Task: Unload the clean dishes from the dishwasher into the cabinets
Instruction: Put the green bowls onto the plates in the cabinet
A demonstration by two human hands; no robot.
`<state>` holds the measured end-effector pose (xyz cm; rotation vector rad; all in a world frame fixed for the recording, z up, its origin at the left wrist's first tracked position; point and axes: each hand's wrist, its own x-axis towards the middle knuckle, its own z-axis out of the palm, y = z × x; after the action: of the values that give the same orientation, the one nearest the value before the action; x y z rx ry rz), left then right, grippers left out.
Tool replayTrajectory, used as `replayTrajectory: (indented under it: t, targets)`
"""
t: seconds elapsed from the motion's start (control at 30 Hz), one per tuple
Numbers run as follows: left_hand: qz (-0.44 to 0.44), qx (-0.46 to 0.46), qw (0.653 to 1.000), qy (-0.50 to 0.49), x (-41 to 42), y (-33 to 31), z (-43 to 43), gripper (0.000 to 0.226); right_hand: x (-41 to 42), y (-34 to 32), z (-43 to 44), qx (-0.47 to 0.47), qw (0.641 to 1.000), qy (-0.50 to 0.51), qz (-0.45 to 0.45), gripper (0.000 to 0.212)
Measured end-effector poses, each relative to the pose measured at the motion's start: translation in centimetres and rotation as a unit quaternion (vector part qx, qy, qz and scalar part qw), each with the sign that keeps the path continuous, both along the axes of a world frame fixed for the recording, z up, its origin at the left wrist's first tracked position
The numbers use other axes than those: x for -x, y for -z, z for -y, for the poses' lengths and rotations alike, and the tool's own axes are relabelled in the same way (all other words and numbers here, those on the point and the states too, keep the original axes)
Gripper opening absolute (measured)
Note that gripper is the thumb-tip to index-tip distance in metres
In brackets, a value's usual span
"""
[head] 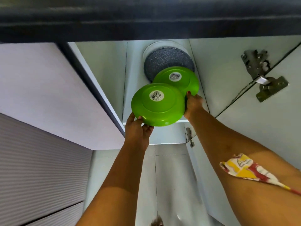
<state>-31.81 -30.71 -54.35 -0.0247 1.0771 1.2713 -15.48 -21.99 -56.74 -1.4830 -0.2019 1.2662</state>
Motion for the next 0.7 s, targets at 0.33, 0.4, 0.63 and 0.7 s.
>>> replayTrajectory:
  t: [0.33, 0.4, 0.63, 0.7]
  targets:
    - [-0.027, 0.012, 1.0, -0.008, 0.4, 1.2, -2.7, 0.059, -0.7, 0.5, -3.0, 0.115, 0.969, -0.097, 0.197, 0.054]
    - [-0.035, 0.012, 0.999, -0.008, 0.4, 1.0, -3.2, 0.059, -0.5, 0.4, -3.5, 0.115, 0.965, -0.109, 0.209, 0.055]
    - [-0.038, 0.009, 0.999, -0.019, 0.7, 0.7, -3.9, 0.054, 0.0, 0.8, -4.7, 0.117, 0.968, -0.126, 0.18, 0.049]
    - [-0.038, 0.003, 0.999, -0.019, 0.7, 0.8, -3.9, 0.054, 0.2, 0.9, -4.6, 0.113, 0.972, -0.123, 0.165, 0.047]
